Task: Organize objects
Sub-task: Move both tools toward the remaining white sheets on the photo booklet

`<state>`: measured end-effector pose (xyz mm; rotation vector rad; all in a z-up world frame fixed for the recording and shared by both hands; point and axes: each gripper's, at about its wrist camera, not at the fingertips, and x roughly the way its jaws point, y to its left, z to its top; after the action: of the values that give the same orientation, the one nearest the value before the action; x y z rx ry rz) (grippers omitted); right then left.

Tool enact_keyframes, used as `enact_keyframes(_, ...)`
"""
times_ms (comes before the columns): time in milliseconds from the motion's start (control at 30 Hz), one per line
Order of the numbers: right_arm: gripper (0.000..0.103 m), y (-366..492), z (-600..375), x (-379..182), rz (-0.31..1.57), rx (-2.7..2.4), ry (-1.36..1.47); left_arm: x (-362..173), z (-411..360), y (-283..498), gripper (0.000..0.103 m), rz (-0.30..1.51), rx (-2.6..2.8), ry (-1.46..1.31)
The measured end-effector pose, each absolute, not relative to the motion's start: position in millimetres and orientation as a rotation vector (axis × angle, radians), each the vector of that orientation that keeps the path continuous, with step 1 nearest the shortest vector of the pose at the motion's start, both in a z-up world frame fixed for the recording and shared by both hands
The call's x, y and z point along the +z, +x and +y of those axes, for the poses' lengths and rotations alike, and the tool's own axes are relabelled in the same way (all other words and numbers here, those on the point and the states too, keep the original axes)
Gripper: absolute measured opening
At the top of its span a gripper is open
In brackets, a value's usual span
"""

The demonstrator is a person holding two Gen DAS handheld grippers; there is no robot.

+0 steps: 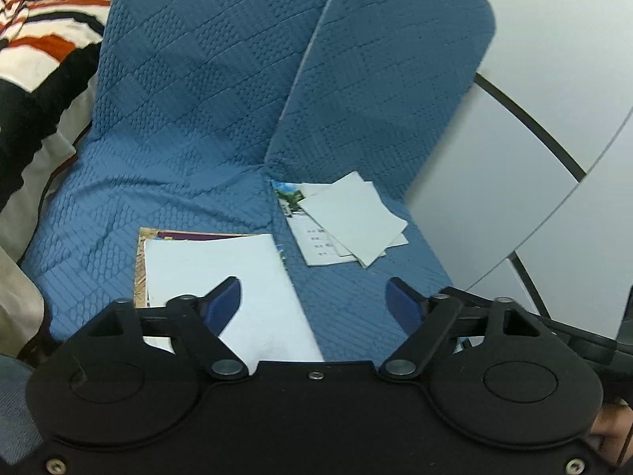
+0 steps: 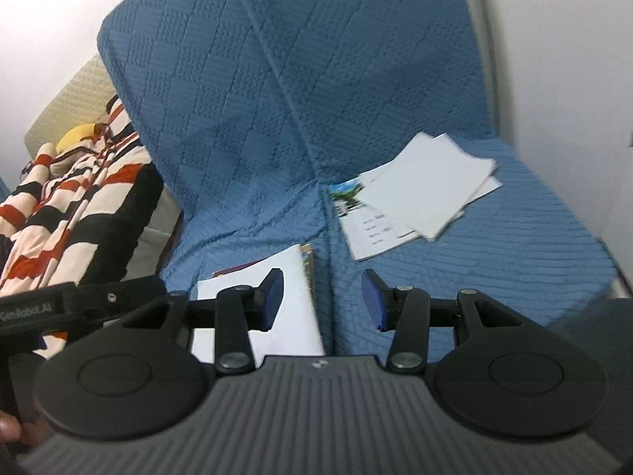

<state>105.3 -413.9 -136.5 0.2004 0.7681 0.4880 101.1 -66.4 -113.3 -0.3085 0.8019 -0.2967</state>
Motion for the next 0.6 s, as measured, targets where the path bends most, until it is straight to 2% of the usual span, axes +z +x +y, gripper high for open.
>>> enact_keyframes(167,0.048,90,-441,-125,0.765,0.437,0.217,-93,-81,85,0.102,0.766,-0.336,-0.285)
enact_keyframes(400,0.050,69,-463,-117,0.755,0.380,0.218,-71,-100,70,0.102,0.732,-0.384,-0.257)
enact_keyframes(467,0.064,64,-466,-115,0.753,0.376,0.218,-68,-104,67,0.102,0.720,-0.393,-0.251)
enact_keyframes(500,0.076,63,-467,-115,0.751,0.376,0.227,-66,-106,65,0.102,0.714,-0.400,-0.256)
enact_keyframes(533,0.084,61,-469,-115,0.748,0.375,0.236,-66,-107,65,0.102,0.710,-0.407,-0.262)
enact_keyframes(600,0.083,59,-472,-116,0.747,0.365,0.247,-67,-111,65,0.102,0.705,-0.421,-0.270)
